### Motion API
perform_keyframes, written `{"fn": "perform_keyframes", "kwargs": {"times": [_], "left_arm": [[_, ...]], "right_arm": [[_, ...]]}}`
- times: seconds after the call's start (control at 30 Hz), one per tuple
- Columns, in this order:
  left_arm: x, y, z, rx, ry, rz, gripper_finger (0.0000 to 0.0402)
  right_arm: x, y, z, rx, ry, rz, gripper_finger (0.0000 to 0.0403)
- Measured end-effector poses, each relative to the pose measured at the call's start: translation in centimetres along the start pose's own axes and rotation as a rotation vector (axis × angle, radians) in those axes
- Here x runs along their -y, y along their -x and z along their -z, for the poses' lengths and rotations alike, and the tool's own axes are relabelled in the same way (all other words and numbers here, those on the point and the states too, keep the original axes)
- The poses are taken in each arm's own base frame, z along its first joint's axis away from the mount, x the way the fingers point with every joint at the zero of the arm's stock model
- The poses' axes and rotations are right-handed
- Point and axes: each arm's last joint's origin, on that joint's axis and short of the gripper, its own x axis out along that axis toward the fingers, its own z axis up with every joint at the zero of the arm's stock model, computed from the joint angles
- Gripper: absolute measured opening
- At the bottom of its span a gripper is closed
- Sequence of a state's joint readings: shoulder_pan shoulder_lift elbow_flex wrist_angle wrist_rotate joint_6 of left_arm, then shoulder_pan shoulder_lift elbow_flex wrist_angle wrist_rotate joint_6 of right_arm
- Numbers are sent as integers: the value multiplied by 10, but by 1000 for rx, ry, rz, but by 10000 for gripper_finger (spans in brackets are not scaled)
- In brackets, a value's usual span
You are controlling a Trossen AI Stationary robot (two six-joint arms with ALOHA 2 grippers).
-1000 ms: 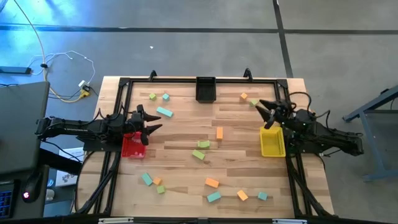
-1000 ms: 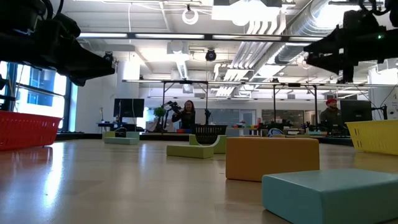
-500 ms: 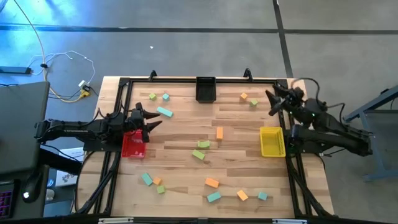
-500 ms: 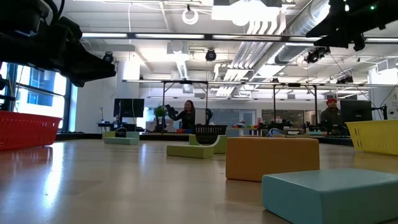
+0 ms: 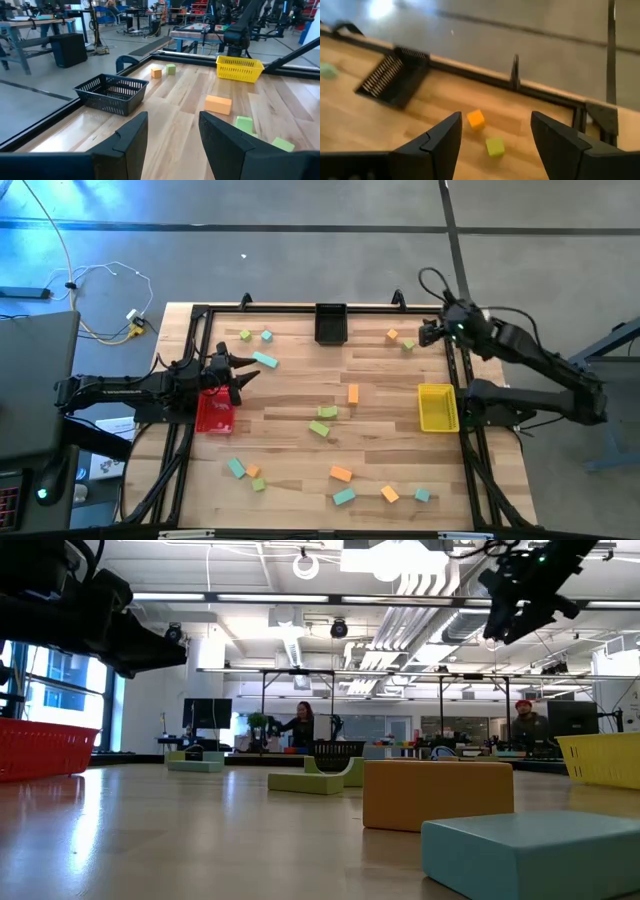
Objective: Sort & place blocks by color
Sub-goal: Put the green block into the yellow bin
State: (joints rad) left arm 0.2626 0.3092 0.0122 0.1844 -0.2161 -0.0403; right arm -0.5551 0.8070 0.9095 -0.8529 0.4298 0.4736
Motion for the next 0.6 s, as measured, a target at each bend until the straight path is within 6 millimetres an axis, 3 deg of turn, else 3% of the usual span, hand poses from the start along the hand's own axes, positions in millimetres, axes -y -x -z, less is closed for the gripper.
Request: {"fn": "perform_keyframes", "kwargs": {"times": [0.3,0.6], "left_arm": [[0,0,0,0,0,4,165],[0,0,0,0,3,4,165]], "right_arm": [[-10,-43,-24,-241,10,13,224],[-9,-91,-26,-459,117,35,224]]}}
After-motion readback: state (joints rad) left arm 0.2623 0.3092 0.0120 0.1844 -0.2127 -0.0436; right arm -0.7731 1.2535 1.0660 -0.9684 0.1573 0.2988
